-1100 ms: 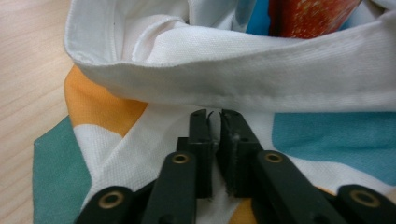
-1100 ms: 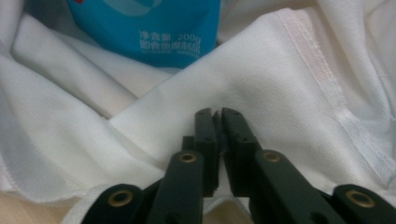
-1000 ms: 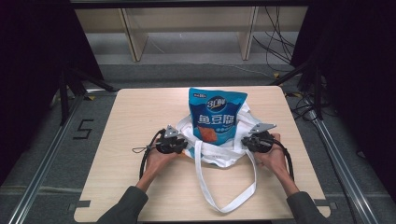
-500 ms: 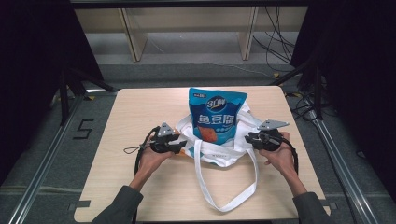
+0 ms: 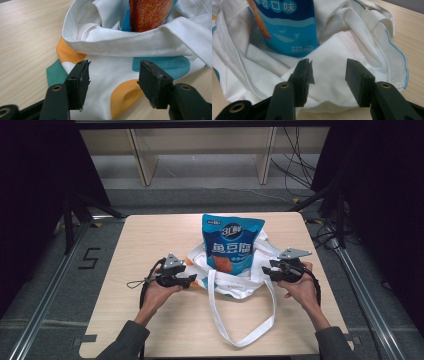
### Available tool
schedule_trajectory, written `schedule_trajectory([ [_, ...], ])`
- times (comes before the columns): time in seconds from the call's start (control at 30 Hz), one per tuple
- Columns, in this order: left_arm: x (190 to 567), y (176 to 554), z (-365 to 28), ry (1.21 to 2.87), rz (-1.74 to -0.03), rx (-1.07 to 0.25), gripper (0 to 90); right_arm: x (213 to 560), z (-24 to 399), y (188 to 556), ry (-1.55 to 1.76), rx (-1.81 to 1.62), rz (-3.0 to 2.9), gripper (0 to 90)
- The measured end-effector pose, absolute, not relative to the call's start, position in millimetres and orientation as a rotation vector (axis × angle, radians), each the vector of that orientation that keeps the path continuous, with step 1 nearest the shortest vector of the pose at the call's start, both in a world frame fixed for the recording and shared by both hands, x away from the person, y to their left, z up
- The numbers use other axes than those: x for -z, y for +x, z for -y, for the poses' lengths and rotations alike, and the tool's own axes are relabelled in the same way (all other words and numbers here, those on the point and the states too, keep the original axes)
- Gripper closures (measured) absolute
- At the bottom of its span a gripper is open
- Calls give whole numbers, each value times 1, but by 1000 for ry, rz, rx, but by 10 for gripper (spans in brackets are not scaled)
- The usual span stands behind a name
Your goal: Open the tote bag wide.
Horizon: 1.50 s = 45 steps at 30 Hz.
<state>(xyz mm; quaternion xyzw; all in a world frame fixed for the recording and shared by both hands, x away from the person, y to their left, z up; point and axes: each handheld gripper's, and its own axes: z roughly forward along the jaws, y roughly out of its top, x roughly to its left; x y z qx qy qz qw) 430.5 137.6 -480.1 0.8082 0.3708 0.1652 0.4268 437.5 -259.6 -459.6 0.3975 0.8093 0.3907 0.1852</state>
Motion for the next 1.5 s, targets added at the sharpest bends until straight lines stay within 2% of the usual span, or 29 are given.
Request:
schedule_trajectory([
  [0.2, 481, 426, -137, 2008, -943, -410, 367, 459, 257, 435, 1109, -1089, -2278, 498],
  [0.5, 480, 414, -136, 1962, -949, -377, 329, 457, 254, 431, 1123, -1111, -2269, 468],
  [0.67, 480, 410, -141, 1999, -936, -398, 316, 459, 258, 434, 1080, -1110, -2274, 459],
  [0.9, 481, 406, -145, 1959, -963, -382, 307, 458, 260, 434, 1093, -1113, -2272, 446],
  [1.5, 478, 397, -150, 1947, -954, -413, 257, 450, 257, 412, 1083, -1124, -2255, 431],
])
